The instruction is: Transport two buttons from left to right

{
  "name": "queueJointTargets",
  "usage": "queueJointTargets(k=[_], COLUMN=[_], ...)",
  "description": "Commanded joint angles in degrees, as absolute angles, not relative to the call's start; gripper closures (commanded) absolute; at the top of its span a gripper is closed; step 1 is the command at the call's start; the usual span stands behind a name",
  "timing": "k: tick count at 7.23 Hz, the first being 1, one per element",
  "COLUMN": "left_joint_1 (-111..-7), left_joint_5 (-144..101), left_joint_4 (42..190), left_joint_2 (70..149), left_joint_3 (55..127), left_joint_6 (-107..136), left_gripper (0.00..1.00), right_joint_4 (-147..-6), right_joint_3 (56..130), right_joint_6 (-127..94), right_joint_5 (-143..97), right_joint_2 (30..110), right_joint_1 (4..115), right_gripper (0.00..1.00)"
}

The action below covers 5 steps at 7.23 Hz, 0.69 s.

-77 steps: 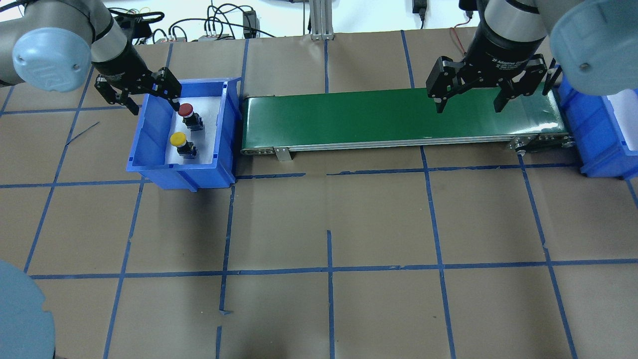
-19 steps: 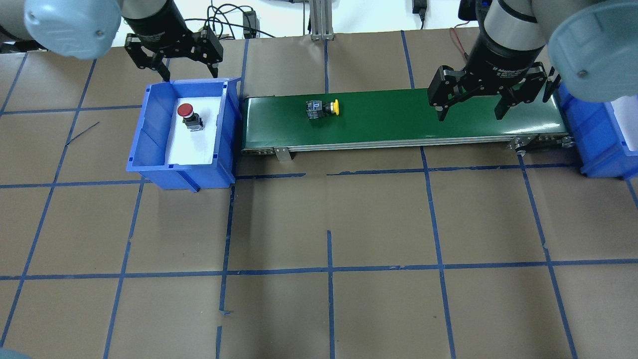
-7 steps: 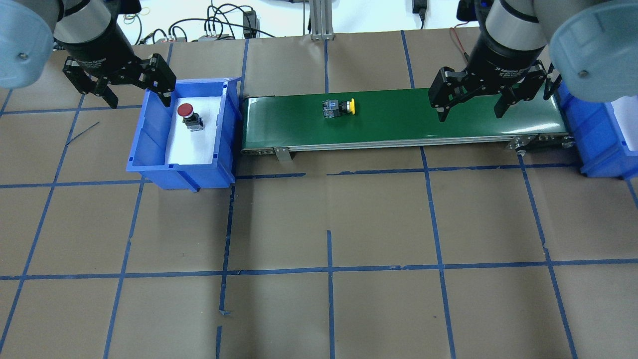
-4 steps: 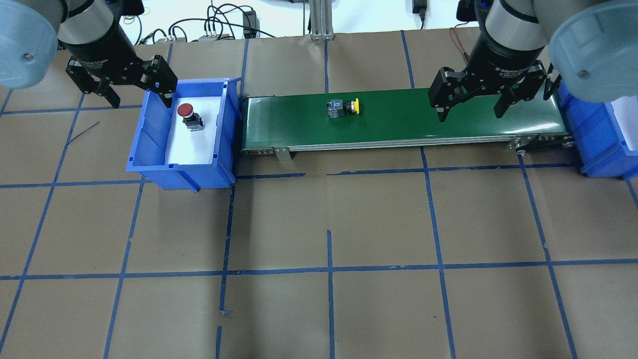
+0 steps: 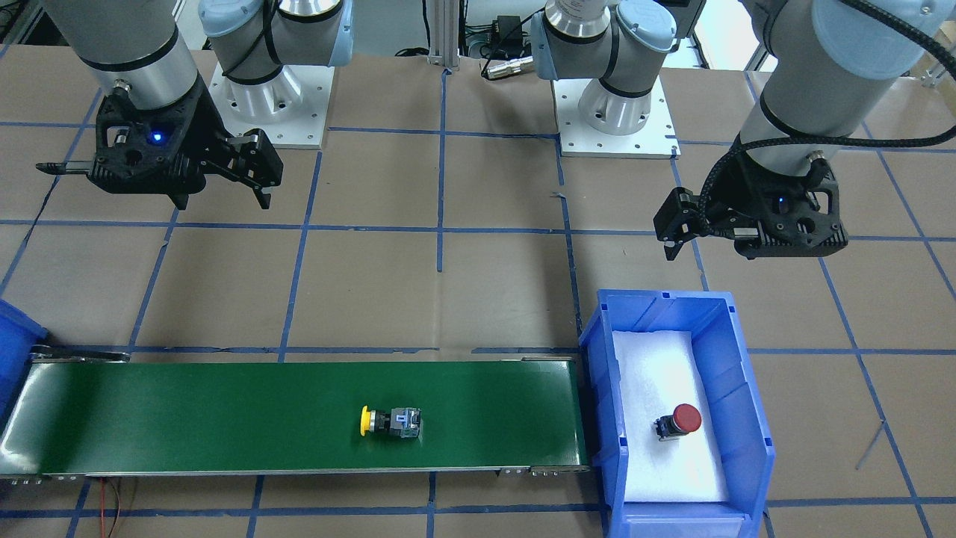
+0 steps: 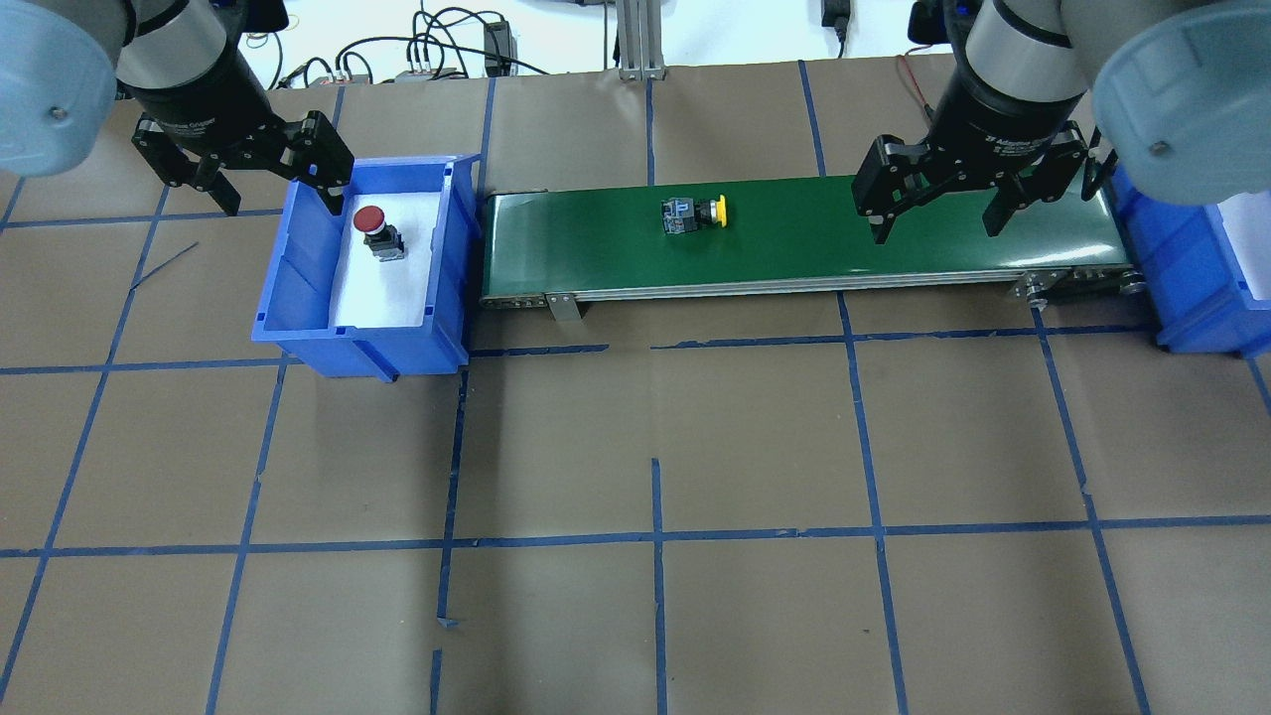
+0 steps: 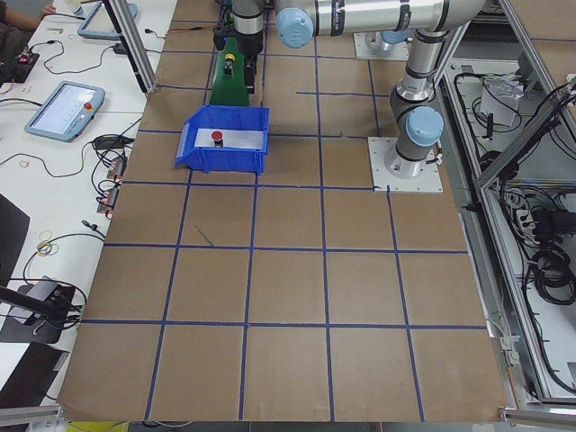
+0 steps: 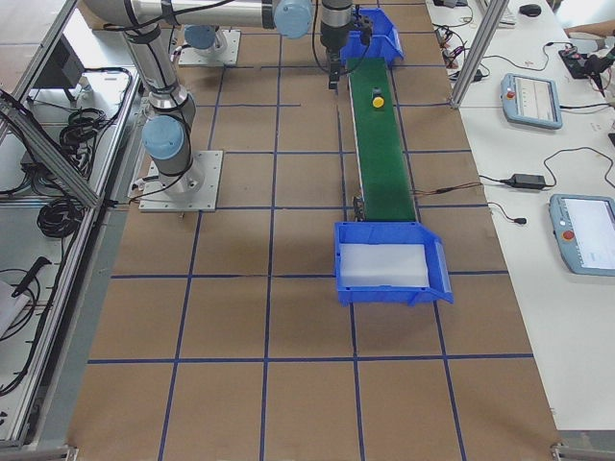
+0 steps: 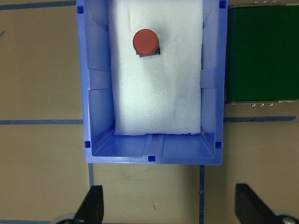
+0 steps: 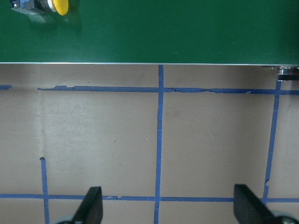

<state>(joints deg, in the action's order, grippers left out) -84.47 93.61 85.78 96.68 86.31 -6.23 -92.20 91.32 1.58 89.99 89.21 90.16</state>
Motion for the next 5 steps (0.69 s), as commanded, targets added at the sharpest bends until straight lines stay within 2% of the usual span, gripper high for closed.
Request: queueJointTargets(k=[1,5], left_joint_1=[-84.38,-83.50], left_joint_5=[93.60,92.39], left_joint_4=[85.78,83.08], left_joint_2=[96.68,98.96], left_joint_3=[86.31,84.72], left_joint_6=[-6.24,-9.31], left_gripper=[0.00,0.00], right_joint_4=[-92.20,-92.20], right_joint_3=[91.32,91.23], right_joint_6=[1.58,1.58], right_joint_5=[90.00,89.91], right_joint_2=[89.21,89.30], right_joint_1=[90.18,90.18], right_gripper=[0.00,0.00])
